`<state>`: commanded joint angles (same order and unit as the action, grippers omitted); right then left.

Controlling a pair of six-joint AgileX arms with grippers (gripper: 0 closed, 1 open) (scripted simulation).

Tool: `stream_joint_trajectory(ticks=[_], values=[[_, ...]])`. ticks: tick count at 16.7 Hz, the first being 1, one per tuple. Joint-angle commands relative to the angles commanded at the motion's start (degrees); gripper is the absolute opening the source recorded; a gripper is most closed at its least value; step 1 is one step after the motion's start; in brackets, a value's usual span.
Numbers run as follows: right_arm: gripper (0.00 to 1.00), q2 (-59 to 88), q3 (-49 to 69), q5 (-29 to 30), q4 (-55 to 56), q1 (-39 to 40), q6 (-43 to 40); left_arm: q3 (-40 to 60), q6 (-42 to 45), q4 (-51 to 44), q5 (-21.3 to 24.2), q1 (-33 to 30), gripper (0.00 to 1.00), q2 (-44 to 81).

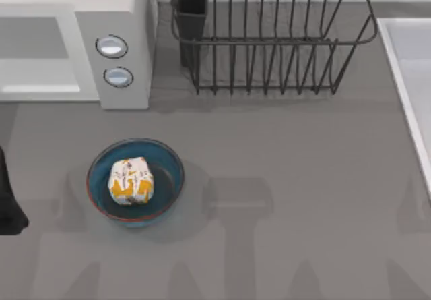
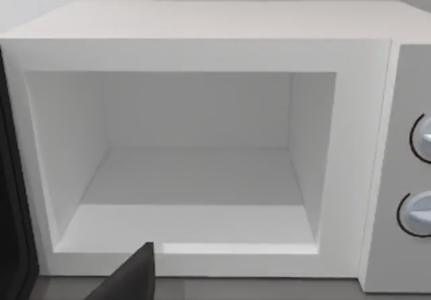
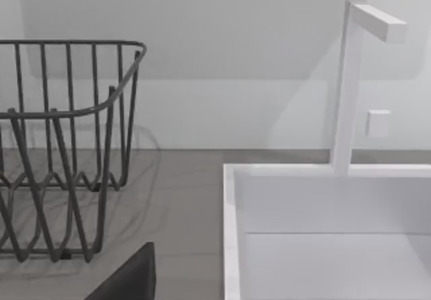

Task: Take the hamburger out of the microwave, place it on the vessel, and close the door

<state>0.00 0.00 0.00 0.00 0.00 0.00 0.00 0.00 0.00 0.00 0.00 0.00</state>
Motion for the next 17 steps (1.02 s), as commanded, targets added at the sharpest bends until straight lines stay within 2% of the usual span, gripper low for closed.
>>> stream_joint_trajectory(ticks=[3, 16, 17], values=[[1.0, 0.0, 0.0, 0.0, 0.0, 0.0, 0.0, 0.0, 0.0, 0.0, 0.0, 0.0, 1.0, 0.0], [1.0, 0.0, 0.0, 0.0, 0.0, 0.0, 0.0, 0.0, 0.0, 0.0, 0.0, 0.0, 0.02, 0.0], [1.0, 0.0, 0.0, 0.0, 0.0, 0.0, 0.0, 0.0, 0.0, 0.0, 0.0, 0.0, 0.0, 0.0]])
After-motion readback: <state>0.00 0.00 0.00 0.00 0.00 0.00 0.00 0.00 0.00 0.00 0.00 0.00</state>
